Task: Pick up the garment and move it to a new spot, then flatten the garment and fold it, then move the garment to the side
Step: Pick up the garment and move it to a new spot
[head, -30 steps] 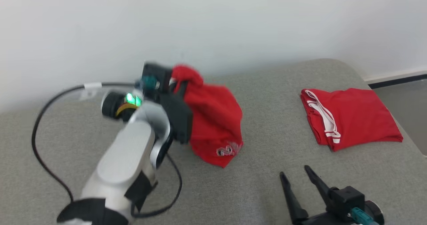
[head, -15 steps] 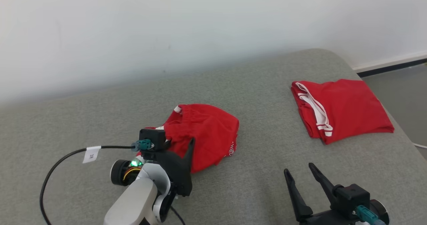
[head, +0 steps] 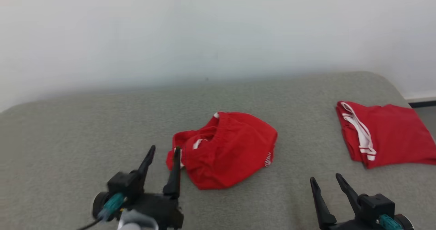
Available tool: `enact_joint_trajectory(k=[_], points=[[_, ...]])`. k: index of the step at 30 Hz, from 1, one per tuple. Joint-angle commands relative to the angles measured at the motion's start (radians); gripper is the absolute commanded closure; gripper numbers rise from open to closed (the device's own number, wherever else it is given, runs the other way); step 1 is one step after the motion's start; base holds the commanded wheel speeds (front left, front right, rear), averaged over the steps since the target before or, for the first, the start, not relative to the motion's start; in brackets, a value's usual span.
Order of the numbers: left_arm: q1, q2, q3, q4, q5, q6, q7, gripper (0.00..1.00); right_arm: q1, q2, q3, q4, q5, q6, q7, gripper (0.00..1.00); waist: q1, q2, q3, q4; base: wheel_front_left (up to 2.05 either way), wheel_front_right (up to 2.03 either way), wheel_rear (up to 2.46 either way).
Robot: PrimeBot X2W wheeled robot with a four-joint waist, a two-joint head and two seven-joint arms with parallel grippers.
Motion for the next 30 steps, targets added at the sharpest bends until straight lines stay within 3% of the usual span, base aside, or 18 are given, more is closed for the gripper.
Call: enact_joint_trajectory(k=[1,5,10,15,23,30], points=[[0.044,0.013,0.022,-0.061,0.021,0.005,-0.004,0.0,0.018,0.002,-0.007,0.004,-0.009,-0.003,-0.009,0.0,0.0,0.0,-0.027,0.056,0.0,0.0,0.0],[0.217,0.018,0.125,-0.262,0.067,0.009,-0.004,0.0,0.031,0.005,-0.032,0.02,-0.002,-0.003,-0.022,0.0,0.0,0.0,-0.034,0.087,0.0,0.0,0.0],[0.381,0.005,0.251,-0.394,0.124,-0.026,-0.004,0.0,0.04,0.012,-0.07,0.039,0.026,-0.003,-0.053,0.0,0.0,0.0,-0.044,0.107,0.0,0.0,0.0],[0.478,0.027,0.329,-0.373,0.19,-0.065,-0.005,0.0,0.045,0.012,-0.089,0.069,0.025,-0.003,-0.089,0.0,0.0,0.0,-0.054,0.11,0.0,0.0,0.0],[0.544,0.054,0.367,-0.254,0.237,-0.058,-0.005,0.0,0.061,-0.005,-0.094,0.095,-0.015,-0.003,-0.138,0.0,0.0,0.0,-0.068,0.1,0.0,0.0,0.0],[0.536,0.048,0.385,-0.239,0.233,-0.065,-0.005,0.0,0.064,-0.011,-0.096,0.087,-0.026,-0.003,-0.159,0.0,0.0,0.0,-0.064,0.094,0.0,0.0,0.0]])
